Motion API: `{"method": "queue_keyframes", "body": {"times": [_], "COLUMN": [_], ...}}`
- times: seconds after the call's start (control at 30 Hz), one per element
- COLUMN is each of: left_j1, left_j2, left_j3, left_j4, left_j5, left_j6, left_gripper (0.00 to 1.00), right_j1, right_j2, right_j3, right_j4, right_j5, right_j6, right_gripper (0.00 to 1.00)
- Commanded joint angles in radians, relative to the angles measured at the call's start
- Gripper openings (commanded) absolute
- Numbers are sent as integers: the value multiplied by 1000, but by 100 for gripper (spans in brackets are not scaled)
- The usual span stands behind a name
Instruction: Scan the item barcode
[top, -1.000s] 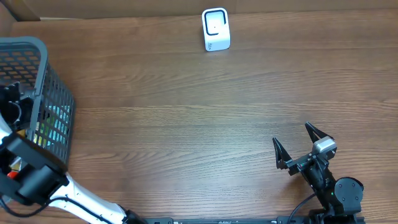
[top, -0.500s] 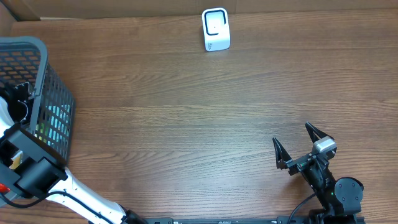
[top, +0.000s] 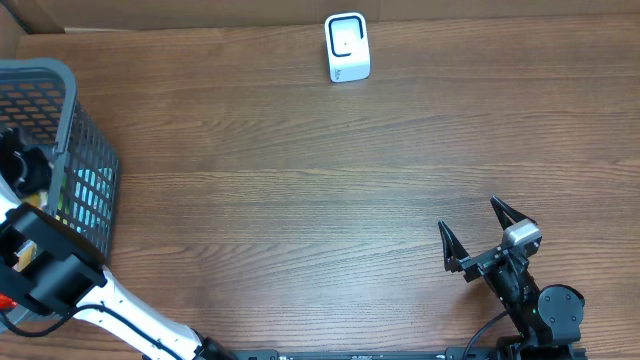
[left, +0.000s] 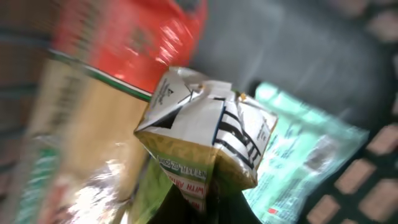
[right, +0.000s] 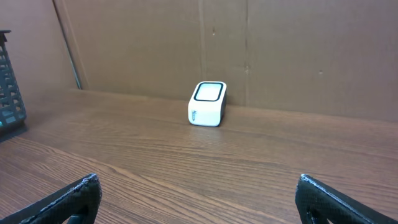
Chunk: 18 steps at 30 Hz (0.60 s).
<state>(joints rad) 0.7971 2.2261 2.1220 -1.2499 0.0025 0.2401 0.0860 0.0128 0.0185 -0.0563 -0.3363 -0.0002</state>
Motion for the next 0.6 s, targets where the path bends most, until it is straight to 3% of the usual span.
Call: {"method": "queue_keyframes", "body": {"times": [0.0,0.27,0.57], "left_j1": [-20,-86,-209], "left_j2": [-37,-127,-316], "left_j3": [200,505,540], "left_j4": [-33,-127,-117], "left_j5": [-11,-10,-61], "left_j6": [-133,-291,-298], "left_gripper": [4,4,4], "right_j1": [4,4,4], "right_j2": [-10,-10,-10], "right_j3": [-11,-11,-11], "right_j4": [2,2,2], "right_j5": [2,2,2], "right_j6": [0,0,0], "right_gripper": [100,100,100]}}
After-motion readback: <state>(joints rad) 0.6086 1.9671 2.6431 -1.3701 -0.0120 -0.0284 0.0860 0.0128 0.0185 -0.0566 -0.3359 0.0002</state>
